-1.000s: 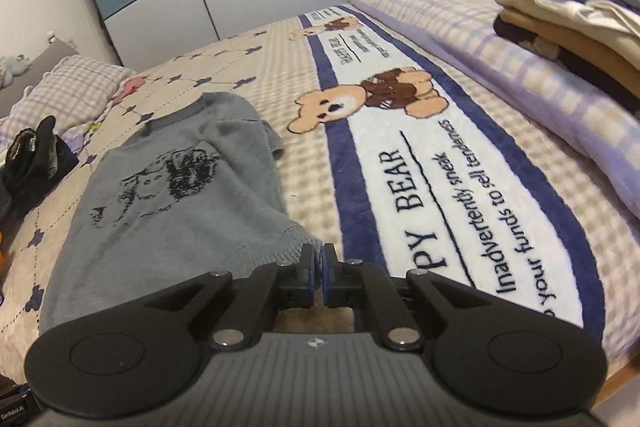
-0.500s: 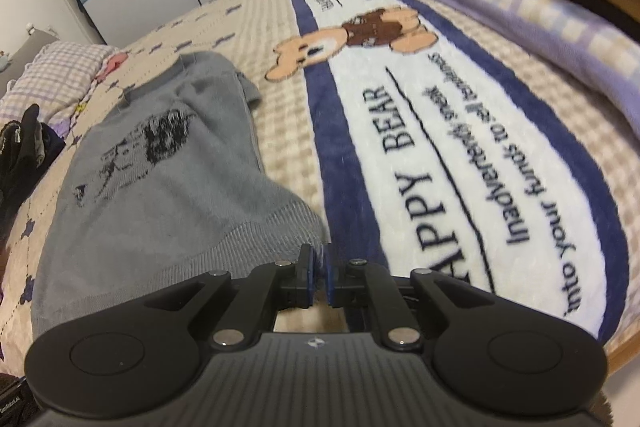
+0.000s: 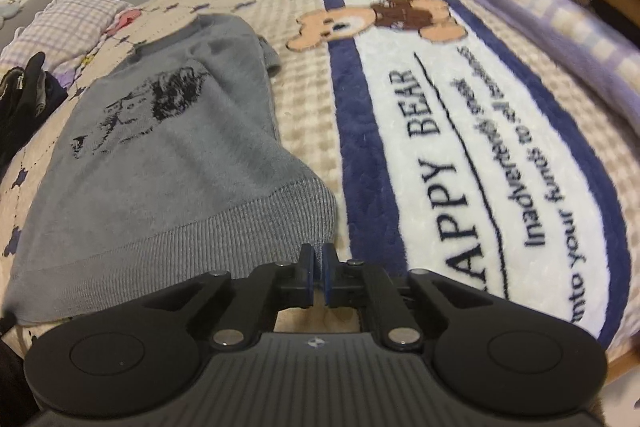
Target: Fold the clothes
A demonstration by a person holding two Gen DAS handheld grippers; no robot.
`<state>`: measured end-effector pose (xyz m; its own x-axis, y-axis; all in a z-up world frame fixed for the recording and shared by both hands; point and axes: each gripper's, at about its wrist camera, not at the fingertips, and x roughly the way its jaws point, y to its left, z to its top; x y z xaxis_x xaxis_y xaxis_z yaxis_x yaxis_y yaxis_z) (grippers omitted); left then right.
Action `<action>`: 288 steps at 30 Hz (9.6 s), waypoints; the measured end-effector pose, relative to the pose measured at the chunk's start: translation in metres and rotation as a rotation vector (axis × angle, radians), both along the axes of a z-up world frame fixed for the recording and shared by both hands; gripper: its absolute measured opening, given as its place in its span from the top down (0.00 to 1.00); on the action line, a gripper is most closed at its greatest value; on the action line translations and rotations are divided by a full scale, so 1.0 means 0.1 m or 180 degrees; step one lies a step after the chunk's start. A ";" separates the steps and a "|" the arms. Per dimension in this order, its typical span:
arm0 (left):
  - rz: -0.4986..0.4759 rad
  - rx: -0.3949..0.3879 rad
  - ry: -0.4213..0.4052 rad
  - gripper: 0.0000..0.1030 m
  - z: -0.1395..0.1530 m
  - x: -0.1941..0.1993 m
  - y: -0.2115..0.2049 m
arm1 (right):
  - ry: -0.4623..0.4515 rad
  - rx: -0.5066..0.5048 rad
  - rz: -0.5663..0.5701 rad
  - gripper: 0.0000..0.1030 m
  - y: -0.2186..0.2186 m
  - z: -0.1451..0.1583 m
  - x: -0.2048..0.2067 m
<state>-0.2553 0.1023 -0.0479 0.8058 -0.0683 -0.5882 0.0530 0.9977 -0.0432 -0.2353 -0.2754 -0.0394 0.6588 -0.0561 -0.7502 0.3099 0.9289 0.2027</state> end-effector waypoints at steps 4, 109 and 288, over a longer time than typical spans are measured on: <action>-0.0047 0.0247 -0.0127 0.95 0.20 -0.07 0.02 | -0.0146 -0.0119 0.0085 0.96 0.04 0.13 -0.11; -0.0449 -0.1027 0.0630 0.45 0.40 1.18 0.04 | -0.0362 0.1309 -0.0555 0.73 -0.76 0.35 1.32; -0.1413 -0.1079 -0.0011 0.00 -0.35 2.79 -1.11 | -0.0317 0.0326 -0.0215 0.96 -0.71 -0.07 3.00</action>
<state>0.0233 -0.0086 -0.0834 0.6585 -0.5864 -0.4718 0.4655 0.8099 -0.3569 0.0651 -0.3464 -0.0465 0.7275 -0.0293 -0.6855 0.3446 0.8795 0.3281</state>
